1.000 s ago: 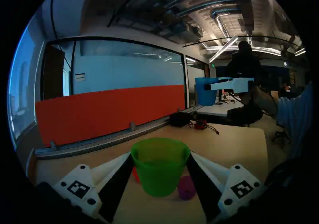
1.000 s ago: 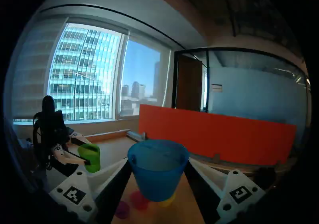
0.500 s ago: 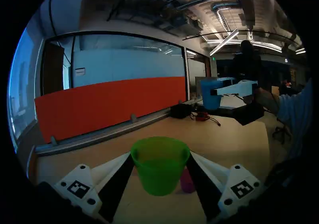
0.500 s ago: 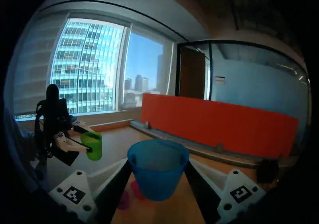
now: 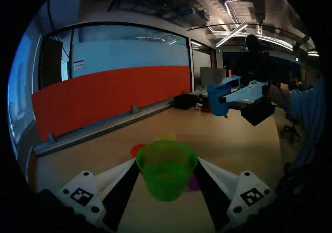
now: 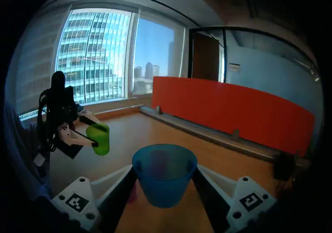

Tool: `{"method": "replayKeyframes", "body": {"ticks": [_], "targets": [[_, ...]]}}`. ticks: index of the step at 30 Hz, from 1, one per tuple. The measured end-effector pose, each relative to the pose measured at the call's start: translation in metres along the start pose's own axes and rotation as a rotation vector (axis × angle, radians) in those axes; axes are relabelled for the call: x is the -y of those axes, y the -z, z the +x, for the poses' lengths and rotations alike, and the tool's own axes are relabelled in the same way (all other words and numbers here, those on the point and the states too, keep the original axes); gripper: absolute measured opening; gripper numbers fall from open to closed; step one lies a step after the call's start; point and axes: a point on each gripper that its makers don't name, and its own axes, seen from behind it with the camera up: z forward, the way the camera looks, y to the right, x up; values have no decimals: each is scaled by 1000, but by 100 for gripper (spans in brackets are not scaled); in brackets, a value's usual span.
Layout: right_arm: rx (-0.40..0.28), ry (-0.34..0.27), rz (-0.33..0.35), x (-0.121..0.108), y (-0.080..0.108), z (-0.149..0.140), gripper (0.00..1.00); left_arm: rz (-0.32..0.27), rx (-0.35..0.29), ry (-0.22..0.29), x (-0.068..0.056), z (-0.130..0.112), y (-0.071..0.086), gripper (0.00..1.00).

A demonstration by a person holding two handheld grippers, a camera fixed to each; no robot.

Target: Pour water

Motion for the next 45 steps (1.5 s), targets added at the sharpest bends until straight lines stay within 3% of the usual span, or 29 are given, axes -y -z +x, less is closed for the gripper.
{"method": "replayKeyframes", "body": {"ticks": [29, 45], "targets": [[281, -2, 72, 14, -27, -115, 90, -65, 236, -15, -3, -87, -31, 87], [353, 1, 66, 12, -38, -153, 90, -95, 287, -9, -5, -112, -49, 87]]}}
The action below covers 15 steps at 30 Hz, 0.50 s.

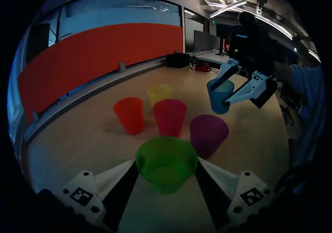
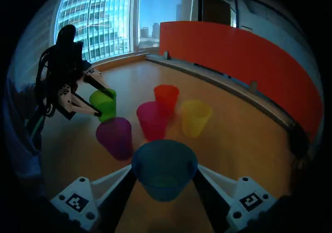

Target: Pour water

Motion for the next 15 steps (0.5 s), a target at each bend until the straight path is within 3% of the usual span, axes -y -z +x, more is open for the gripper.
{"method": "replayKeyframes", "body": {"ticks": [15], "targets": [[23, -5, 2, -2, -23, -13, 90, -11, 16, 13, 6, -8, -19, 87]]}}
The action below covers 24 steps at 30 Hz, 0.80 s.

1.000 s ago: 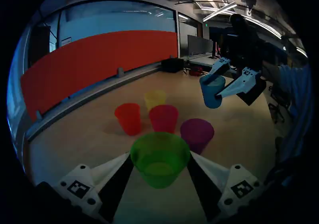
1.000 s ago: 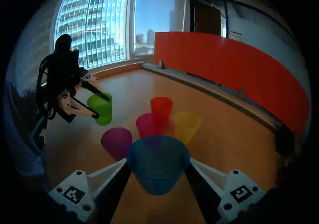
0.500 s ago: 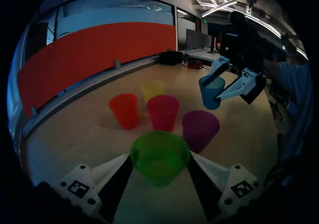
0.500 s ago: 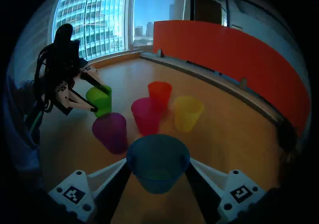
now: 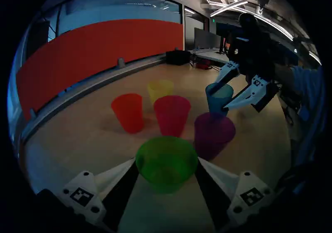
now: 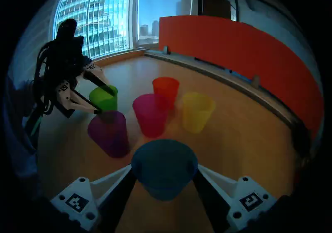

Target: Pour water

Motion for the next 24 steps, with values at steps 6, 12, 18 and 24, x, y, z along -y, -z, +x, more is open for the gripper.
{"method": "replayKeyframes", "body": {"ticks": [6, 12, 18, 24], "targets": [[-4, -2, 0, -1, -9, 1, 90, -3, 4, 13, 4, -1, -7, 87], [-10, -1, 0, -2, -17, 4, 90, -12, 0, 28, 7, 1, -14, 87], [-15, -2, -1, -3, -23, 7, 90, -24, -7, 48, 9, 4, -20, 87], [-24, -7, 3, -2, -28, 10, 90, -28, -9, 44, 10, 7, -24, 87]]}}
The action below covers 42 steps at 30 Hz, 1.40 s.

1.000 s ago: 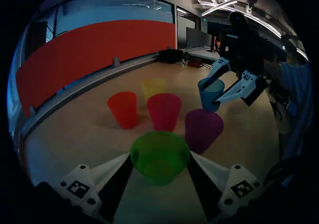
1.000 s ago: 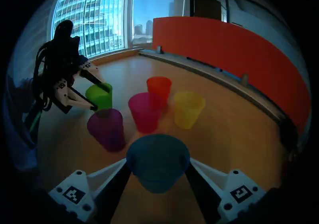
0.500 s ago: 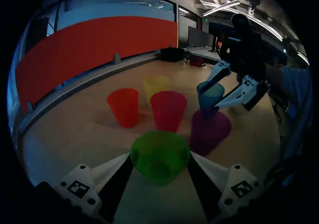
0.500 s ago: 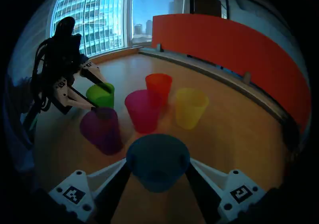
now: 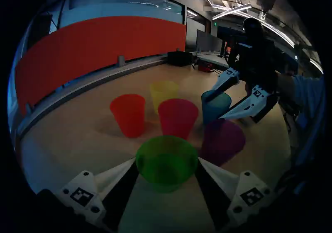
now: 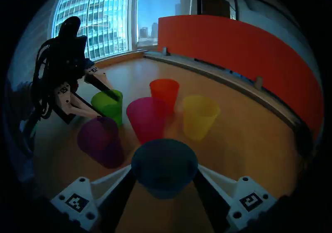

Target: Pour water

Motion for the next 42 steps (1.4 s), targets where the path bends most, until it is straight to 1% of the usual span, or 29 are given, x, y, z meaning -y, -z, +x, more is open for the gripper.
{"method": "replayKeyframes", "body": {"ticks": [6, 16, 18, 19, 20, 21, 23, 27, 30, 35, 38, 42], "targets": [[-1, -3, 5, 3, -2, 0, 90, -5, -2, 7, 1, 1, -2, 87], [6, -8, -2, 3, -3, -3, 91, -8, -12, 41, 4, 0, -1, 87], [9, -9, -3, 3, -2, -4, 94, -8, -11, 47, 4, -1, 0, 88], [12, -8, -3, 3, -2, -5, 97, -8, -9, 50, 4, -2, 0, 88], [14, -8, -3, 4, -2, -6, 100, -8, -8, 52, 4, -3, 0, 89], [15, -9, -4, 4, -2, -6, 100, -7, -6, 56, 5, -3, 0, 90], [17, -13, -4, 4, -2, -7, 100, -4, -2, 64, 6, -5, -1, 98], [17, -21, -4, 5, 0, -9, 100, -2, -2, 82, 7, -6, 1, 99], [18, -21, -8, 4, 3, -11, 100, -4, 5, 91, 8, -9, 4, 99], [17, -21, -20, 2, 12, -16, 100, 15, 21, 84, 10, -18, 13, 99], [15, -27, -29, 0, 20, -20, 100, 30, 33, 73, 11, -25, 19, 99], [10, -36, -49, -2, 33, -25, 100, 51, 37, 68, 12, -30, 32, 99]]}}
